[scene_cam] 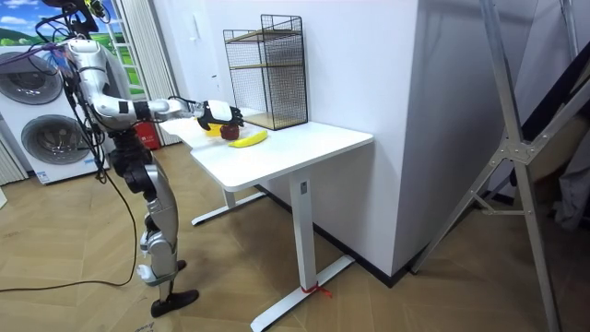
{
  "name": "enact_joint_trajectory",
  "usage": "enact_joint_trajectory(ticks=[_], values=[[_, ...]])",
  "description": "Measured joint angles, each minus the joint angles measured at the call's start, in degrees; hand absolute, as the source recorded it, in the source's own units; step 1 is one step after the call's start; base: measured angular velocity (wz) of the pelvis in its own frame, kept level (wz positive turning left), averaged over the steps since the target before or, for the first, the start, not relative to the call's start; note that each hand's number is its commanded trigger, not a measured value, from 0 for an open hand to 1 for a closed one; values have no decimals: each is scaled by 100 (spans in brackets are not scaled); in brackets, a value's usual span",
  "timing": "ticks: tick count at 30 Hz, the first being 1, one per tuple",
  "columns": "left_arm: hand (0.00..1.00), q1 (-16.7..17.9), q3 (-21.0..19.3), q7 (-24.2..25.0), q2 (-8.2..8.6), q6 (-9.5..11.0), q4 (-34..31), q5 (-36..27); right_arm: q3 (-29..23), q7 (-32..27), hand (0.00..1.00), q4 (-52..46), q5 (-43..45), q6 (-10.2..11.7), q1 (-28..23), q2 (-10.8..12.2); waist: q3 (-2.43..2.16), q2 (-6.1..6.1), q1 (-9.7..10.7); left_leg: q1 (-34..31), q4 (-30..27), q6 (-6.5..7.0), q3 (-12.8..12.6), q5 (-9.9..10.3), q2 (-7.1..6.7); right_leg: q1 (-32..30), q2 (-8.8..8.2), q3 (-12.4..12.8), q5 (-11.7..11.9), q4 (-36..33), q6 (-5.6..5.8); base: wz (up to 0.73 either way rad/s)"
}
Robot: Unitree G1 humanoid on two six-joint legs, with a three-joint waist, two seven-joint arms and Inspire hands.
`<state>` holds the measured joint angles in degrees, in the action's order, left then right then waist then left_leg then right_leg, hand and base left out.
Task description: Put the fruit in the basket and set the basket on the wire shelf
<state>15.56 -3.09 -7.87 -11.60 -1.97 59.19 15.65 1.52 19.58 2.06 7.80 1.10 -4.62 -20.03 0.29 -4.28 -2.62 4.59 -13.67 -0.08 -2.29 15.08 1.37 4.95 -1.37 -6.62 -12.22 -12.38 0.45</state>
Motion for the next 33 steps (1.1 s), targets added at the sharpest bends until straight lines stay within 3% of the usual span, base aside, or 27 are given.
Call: enact_joint_trajectory(ticks=[5,33], values=[[0,12,149,0,-34,-7,49,6,0,-72,0,477,5,2,-6,-1,-28,-6,-53,6,-8,0,2,0,-1,9,-2,-6,9,0,3,0],[0,19,210,6,-30,-68,59,22,22,-151,0,903,339,23,16,7,0,-1,-226,2,30,0,95,1,-5,87,-2,-130,24,71,0,2]])
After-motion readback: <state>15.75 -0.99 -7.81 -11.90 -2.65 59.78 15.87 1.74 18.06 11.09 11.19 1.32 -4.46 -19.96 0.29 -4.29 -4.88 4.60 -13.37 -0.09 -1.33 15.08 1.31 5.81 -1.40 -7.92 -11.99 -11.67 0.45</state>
